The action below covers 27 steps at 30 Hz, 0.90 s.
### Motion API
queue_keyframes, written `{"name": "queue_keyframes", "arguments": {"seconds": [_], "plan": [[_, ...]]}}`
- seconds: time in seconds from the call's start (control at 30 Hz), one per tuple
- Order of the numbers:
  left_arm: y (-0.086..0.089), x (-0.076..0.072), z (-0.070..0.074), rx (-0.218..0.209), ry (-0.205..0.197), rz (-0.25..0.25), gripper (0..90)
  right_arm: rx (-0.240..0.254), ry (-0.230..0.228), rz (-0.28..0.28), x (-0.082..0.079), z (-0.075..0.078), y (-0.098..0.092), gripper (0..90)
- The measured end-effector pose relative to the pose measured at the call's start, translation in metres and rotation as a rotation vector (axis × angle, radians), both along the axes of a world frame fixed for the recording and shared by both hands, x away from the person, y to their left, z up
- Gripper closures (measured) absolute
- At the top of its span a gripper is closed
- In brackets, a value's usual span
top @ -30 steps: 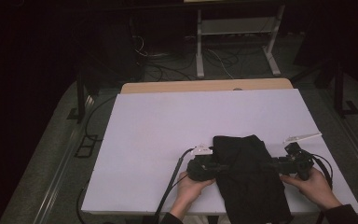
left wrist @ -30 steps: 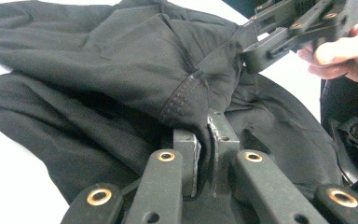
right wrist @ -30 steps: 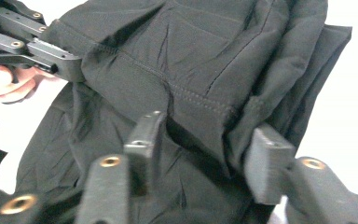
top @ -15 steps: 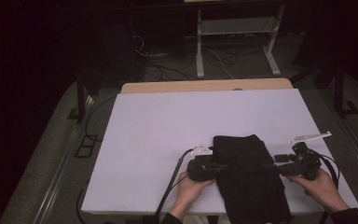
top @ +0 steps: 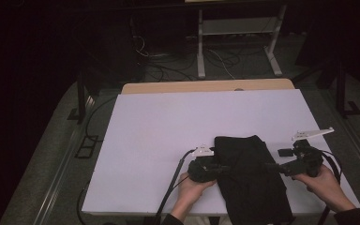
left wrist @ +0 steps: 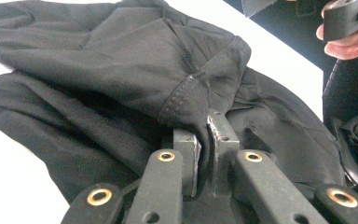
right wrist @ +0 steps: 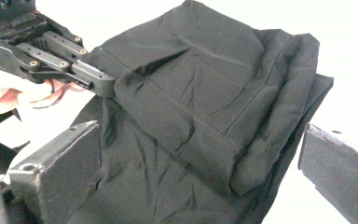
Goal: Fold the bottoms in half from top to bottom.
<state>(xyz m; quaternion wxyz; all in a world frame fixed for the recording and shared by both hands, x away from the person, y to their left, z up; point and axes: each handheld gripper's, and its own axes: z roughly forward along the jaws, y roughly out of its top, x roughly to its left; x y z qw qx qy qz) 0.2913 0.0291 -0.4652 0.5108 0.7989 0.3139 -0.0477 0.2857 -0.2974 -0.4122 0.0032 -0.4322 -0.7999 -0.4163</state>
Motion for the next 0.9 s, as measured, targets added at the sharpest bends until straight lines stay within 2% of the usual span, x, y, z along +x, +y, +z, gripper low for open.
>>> {"name": "queue_keyframes", "arguments": {"seconds": [0.2, 0.47, 0.9], "plan": [[0.0, 0.001, 0.002, 0.003, -0.008, 0.001, 83.1, 0.003, -0.019, 0.017, 0.004, 0.011, 0.003, 0.0], [-0.001, 0.001, 0.001, 0.006, -0.006, 0.001, 83.1, 0.009, -0.048, 0.012, 0.013, 0.028, 0.001, 0.0], [-0.001, 0.001, 0.002, 0.007, -0.007, 0.003, 83.1, 0.033, -0.042, -0.006, 0.038, 0.03, -0.008, 0.0]]}}
